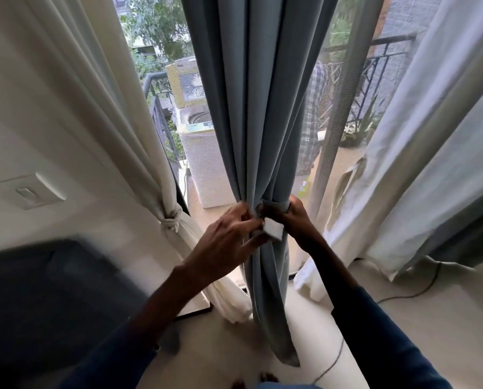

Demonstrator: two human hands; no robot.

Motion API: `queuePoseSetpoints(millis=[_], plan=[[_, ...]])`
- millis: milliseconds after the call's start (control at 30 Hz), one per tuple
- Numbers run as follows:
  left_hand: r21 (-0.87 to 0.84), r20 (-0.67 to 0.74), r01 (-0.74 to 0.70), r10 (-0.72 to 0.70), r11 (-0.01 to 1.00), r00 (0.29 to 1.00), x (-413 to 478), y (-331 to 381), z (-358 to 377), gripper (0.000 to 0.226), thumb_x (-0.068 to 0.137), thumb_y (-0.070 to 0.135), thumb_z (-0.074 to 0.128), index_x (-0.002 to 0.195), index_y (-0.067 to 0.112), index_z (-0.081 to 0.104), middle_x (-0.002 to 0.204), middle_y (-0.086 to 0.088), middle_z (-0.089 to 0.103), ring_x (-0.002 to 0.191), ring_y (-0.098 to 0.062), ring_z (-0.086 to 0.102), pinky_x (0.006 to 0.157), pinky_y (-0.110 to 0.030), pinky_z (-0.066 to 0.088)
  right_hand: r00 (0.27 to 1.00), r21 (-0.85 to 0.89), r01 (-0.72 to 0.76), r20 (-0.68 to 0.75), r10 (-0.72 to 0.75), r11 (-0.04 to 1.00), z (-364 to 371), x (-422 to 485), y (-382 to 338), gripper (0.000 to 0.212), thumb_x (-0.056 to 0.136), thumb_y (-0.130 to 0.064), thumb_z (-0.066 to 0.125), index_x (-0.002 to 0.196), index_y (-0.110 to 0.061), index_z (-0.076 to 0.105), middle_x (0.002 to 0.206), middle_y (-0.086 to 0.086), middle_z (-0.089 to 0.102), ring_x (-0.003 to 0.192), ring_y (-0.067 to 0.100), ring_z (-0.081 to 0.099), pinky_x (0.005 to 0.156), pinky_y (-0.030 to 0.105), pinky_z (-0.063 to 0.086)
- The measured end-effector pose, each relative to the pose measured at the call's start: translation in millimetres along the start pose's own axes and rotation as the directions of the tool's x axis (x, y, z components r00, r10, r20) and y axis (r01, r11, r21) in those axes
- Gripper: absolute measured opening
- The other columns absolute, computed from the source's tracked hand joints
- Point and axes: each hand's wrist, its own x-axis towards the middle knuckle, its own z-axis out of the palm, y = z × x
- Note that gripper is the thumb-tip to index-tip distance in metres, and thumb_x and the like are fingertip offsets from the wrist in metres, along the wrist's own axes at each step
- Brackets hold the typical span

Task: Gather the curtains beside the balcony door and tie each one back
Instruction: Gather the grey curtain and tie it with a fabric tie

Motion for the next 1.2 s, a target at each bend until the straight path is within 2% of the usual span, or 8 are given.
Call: queuePoseSetpoints(millis=[100,233,367,567,767,900,1067,1200], plan=[[0.015,-0.046,-0.090,0.090,0.996,0.995,9.0,2.6,-4.0,0.041,0.096,0.053,0.053,0.096,0.018,0.076,0.113,0.001,0.057,0.105,-0.008,0.046,0.088,-0.020,0.043,1.000,0.007,0.019,-0.006,-0.019,1.000,3.4,-1.5,-1.4,0.041,0.078,-0.020,0.081,0.113,-0.003,0.067,0.108,0.019,0.074,0.097,0.022,0.070,0.089,0.040,0.057],[-0.225,-0.030,-0.014,0.008,0.974,1.000,14.1,3.1,-8.7,0.029,0.092,0.037,0.069,0.107,0.012,0.073,0.090,0.004,0.073,0.081,-0.007,0.066,0.075,-0.031,0.054,1.000,0.019,0.017,-0.006,-0.017,1.000,3.5,-1.7,-0.5,0.052,0.077,-0.026,0.081,0.119,0.001,0.065,0.113,0.015,0.075,0.104,0.026,0.071,0.092,0.040,0.055],[-0.268,-0.031,0.047,-0.058,0.962,0.998,8.9,8.2,-9.2,0.061,0.086,0.028,0.080,0.142,0.018,0.056,0.075,0.025,0.058,0.077,0.023,0.054,0.076,-0.005,0.042,1.000,-0.009,0.008,-0.018,-0.008,1.000,3.9,-3.7,-1.2,0.054,0.076,-0.034,0.081,0.111,0.003,0.063,0.093,0.019,0.070,0.088,0.028,0.063,0.077,0.045,0.050],[-0.204,-0.031,0.047,-0.055,0.978,0.998,7.6,-4.9,1.9,0.032,0.089,0.042,0.071,0.113,0.022,0.074,0.104,0.003,0.074,0.096,-0.012,0.066,0.084,-0.034,0.054,1.000,-0.037,0.026,-0.010,-0.026,0.999,5.8,-0.7,-1.3,0.039,0.084,-0.018,0.083,0.119,-0.007,0.068,0.113,0.011,0.076,0.109,0.026,0.072,0.095,0.041,0.057],[-0.030,-0.057,0.111,-0.113,0.993,0.992,9.3,-5.4,6.7,0.029,0.086,0.052,0.069,0.106,0.032,0.072,0.117,0.009,0.069,0.100,-0.016,0.067,0.081,-0.032,0.055,0.998,-0.075,0.038,-0.044,-0.041,0.996,7.4,-0.7,2.1,0.024,0.087,-0.016,0.079,0.109,-0.012,0.072,0.107,0.009,0.077,0.099,0.018,0.073,0.087,0.033,0.056],[-0.085,-0.072,0.184,-0.190,0.979,0.979,14.4,-16.0,17.0,0.031,0.086,0.055,0.065,0.105,0.030,0.072,0.100,0.004,0.076,0.090,-0.018,0.071,0.076,-0.038,0.056,0.996,-0.102,0.059,-0.054,-0.065,0.993,9.9,-3.0,1.7,0.031,0.086,-0.016,0.080,0.114,-0.006,0.069,0.107,0.006,0.078,0.100,0.016,0.073,0.086,0.029,0.057],[-0.095,-0.118,0.191,-0.201,0.977,0.972,18.2,-25.0,23.7,0.033,0.091,0.046,0.059,0.108,0.024,0.077,0.098,-0.001,0.076,0.091,-0.021,0.071,0.079,-0.036,0.056,0.995,-0.151,0.048,-0.074,-0.059,0.987,9.0,-5.2,7.1,0.040,0.085,-0.031,0.079,0.112,-0.003,0.070,0.108,0.015,0.076,0.101,0.024,0.071,0.089,0.047,0.057],[-0.091,-0.166,0.173,-0.186,0.981,0.969,19.5,-23.6,23.0,0.035,0.090,0.041,0.057,0.103,0.018,0.079,0.093,-0.005,0.078,0.085,-0.023,0.072,0.076,-0.031,0.055,0.994,-0.185,0.067,-0.076,-0.082,0.980,7.3,-7.4,7.9,0.027,0.088,-0.027,0.078,0.099,-0.003,0.072,0.094,0.008,0.076,0.087,0.012,0.066,0.076,0.036,0.057]])
